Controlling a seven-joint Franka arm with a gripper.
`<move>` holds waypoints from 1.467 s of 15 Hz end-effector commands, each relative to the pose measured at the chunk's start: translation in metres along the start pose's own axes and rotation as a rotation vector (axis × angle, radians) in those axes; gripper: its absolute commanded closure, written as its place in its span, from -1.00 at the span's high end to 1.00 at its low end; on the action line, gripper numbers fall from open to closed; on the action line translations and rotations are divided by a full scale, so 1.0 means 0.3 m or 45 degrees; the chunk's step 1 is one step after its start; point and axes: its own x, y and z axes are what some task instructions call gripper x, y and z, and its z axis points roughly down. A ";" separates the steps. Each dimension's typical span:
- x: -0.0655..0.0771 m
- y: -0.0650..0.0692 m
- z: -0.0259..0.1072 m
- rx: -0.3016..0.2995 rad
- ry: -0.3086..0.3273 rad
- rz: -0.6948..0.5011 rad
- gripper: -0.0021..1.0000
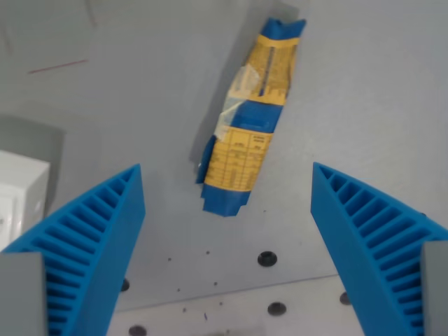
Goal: Pick up the blue bag
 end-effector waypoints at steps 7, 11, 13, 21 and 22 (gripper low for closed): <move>-0.030 0.125 0.161 0.068 0.176 0.311 1.00; -0.030 0.146 0.229 0.056 0.179 0.305 1.00; -0.036 0.150 0.264 0.053 0.180 0.285 1.00; -0.048 0.142 0.322 0.065 0.193 0.237 1.00; -0.042 0.143 0.338 0.064 0.194 0.236 1.00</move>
